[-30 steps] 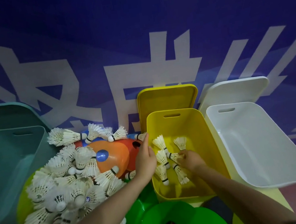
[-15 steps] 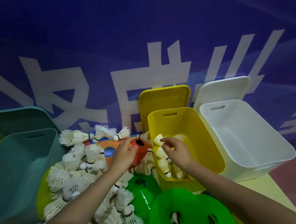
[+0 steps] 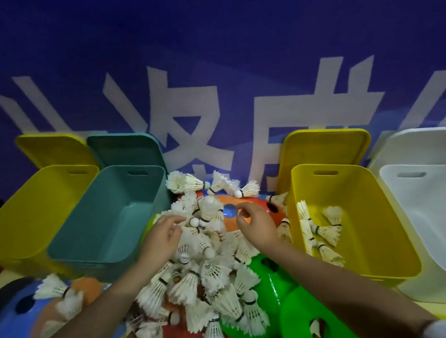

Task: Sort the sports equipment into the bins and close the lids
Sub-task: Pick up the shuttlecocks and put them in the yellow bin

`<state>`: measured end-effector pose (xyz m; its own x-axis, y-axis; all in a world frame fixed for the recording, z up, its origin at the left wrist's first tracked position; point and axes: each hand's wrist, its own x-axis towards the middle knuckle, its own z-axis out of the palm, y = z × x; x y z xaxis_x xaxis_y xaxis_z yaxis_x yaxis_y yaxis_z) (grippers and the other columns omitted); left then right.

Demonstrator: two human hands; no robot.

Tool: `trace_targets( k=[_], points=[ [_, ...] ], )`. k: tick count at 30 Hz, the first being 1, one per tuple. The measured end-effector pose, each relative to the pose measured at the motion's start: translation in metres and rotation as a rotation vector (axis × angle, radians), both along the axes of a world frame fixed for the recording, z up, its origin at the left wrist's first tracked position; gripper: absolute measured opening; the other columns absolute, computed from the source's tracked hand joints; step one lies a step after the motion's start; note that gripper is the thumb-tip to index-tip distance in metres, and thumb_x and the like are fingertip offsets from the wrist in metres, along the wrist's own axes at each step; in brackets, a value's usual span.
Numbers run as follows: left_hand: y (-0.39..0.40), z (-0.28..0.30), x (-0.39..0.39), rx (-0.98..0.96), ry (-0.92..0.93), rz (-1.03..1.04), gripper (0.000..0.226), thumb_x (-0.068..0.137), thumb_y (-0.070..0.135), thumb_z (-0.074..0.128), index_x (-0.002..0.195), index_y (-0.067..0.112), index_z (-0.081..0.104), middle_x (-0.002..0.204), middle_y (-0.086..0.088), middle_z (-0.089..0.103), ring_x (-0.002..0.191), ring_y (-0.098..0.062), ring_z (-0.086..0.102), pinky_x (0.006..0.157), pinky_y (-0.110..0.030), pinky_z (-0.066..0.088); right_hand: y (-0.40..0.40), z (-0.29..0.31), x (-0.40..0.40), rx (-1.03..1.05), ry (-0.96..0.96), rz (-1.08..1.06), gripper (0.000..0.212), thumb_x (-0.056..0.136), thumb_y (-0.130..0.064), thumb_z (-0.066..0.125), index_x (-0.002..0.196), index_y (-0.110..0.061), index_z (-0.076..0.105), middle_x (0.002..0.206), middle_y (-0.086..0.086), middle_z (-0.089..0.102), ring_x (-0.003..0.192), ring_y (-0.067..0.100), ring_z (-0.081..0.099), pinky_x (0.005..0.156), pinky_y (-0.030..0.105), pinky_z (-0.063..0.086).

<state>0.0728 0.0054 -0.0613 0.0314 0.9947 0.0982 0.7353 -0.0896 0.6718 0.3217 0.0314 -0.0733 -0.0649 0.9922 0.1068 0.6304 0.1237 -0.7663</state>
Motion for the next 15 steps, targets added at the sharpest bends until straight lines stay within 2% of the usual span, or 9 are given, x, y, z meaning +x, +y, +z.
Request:
trace_targets(
  k=[2,5,8,10,11,13,15],
  points=[
    [-0.011,-0.004,-0.021,-0.04,0.053,-0.082,0.026,0.097,0.02,0.047,0.118,0.023,0.062,0.113,0.004,0.056,0.099,-0.01,0.058,0.088,-0.033,0.049,0.015,-0.005,-0.02,-0.095,-0.015,0.005,0.042,0.092,-0.033,0.058,0.13,-0.016,0.054,0.126,0.004,0.058,0.114,0.021,0.053,0.088,0.029,0.043],
    [-0.024,-0.005,-0.036,-0.085,0.136,-0.198,0.035,0.094,0.034,0.052,0.129,0.028,0.055,0.12,0.009,0.052,0.109,-0.009,0.053,0.095,-0.03,0.045,0.034,-0.011,-0.049,-0.287,0.057,-0.041,0.078,0.086,-0.052,0.062,0.147,-0.015,0.032,0.144,0.008,0.042,0.128,0.027,0.044,0.098,0.036,0.042],
    [-0.029,-0.006,-0.033,-0.11,0.315,-0.276,0.069,0.084,0.063,0.053,0.143,0.031,0.038,0.14,0.012,0.039,0.13,-0.008,0.036,0.103,-0.02,0.031,0.05,-0.017,-0.072,-0.368,0.09,-0.117,0.097,0.077,-0.064,0.063,0.148,-0.013,0.022,0.143,0.012,0.044,0.127,0.031,0.046,0.099,0.042,0.046],
    [-0.028,-0.009,-0.028,-0.119,0.41,-0.296,0.092,0.072,0.081,0.04,0.148,0.033,0.025,0.148,0.011,0.032,0.136,-0.01,0.028,0.109,-0.024,0.027,0.058,-0.022,-0.084,-0.37,0.056,-0.167,0.097,0.075,-0.064,0.064,0.145,-0.01,0.025,0.135,0.013,0.051,0.119,0.031,0.051,0.093,0.042,0.049],
    [-0.026,-0.012,-0.025,-0.116,0.438,-0.303,0.095,0.071,0.082,0.043,0.149,0.034,0.02,0.149,0.01,0.032,0.137,-0.011,0.026,0.11,-0.027,0.027,0.061,-0.024,-0.089,-0.364,0.033,-0.195,0.094,0.076,-0.063,0.063,0.144,-0.009,0.027,0.132,0.012,0.052,0.117,0.031,0.053,0.09,0.041,0.05],
    [-0.023,-0.018,-0.02,-0.101,0.445,-0.317,0.088,0.078,0.069,0.056,0.15,0.035,0.017,0.148,0.009,0.034,0.137,-0.012,0.027,0.109,-0.029,0.027,0.064,-0.028,-0.094,-0.326,-0.035,-0.239,0.085,0.079,-0.061,0.062,0.141,-0.01,0.033,0.129,0.011,0.055,0.114,0.03,0.054,0.089,0.04,0.05],
    [-0.02,-0.022,-0.017,-0.087,0.383,-0.302,0.077,0.084,0.056,0.058,0.149,0.036,0.021,0.145,0.008,0.04,0.133,-0.011,0.033,0.105,-0.027,0.03,0.062,-0.028,-0.096,-0.277,-0.051,-0.255,0.075,0.082,-0.056,0.062,0.14,-0.014,0.039,0.129,0.008,0.056,0.113,0.028,0.055,0.089,0.037,0.048]
  ],
)
